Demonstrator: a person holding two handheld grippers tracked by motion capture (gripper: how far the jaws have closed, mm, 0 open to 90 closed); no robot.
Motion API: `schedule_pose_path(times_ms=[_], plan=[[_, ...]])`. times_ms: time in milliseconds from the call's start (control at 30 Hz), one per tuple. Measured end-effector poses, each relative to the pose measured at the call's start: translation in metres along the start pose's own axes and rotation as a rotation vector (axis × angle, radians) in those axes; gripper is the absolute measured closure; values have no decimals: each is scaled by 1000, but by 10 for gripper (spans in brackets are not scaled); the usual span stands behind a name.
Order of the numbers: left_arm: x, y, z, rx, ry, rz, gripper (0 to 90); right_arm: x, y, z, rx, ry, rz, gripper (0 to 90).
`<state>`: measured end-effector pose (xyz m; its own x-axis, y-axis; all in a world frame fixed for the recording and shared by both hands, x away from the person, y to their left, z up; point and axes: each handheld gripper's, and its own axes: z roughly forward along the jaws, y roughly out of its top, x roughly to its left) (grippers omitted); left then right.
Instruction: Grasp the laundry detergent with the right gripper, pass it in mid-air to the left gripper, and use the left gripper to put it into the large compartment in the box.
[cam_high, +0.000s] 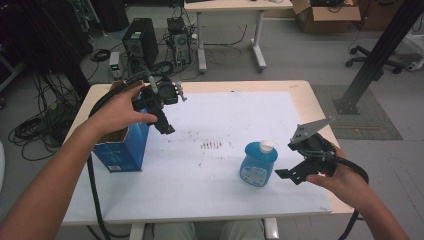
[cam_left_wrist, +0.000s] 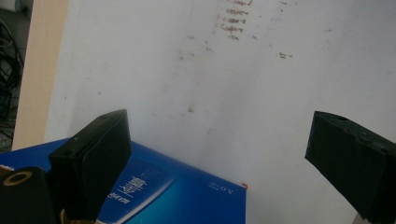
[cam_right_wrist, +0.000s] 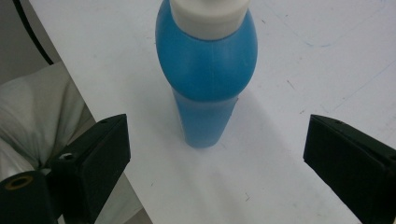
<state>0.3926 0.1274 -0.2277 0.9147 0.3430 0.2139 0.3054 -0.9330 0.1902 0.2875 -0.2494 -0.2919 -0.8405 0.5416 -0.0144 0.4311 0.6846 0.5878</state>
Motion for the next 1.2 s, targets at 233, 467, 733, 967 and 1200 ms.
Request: schedule_pose_path(times_ms=[233, 467, 733, 967, 1200], plan=[[0, 1, 0, 4, 1, 5, 73, 1, -12, 8, -31, 4, 13, 73], [0, 2, 0, 7, 0, 2, 73, 0, -22, 12, -80, 1, 24, 72], [-1, 3, 1, 9, -1, -3, 73, 0, -33, 20, -123, 4, 27, 73], [-2, 4, 2, 12, 0, 0, 73, -1, -40, 23, -153, 3, 35, 73], [-2, 6, 3, 17, -4, -2, 73, -1, -48, 29, -243, -1, 53, 74]])
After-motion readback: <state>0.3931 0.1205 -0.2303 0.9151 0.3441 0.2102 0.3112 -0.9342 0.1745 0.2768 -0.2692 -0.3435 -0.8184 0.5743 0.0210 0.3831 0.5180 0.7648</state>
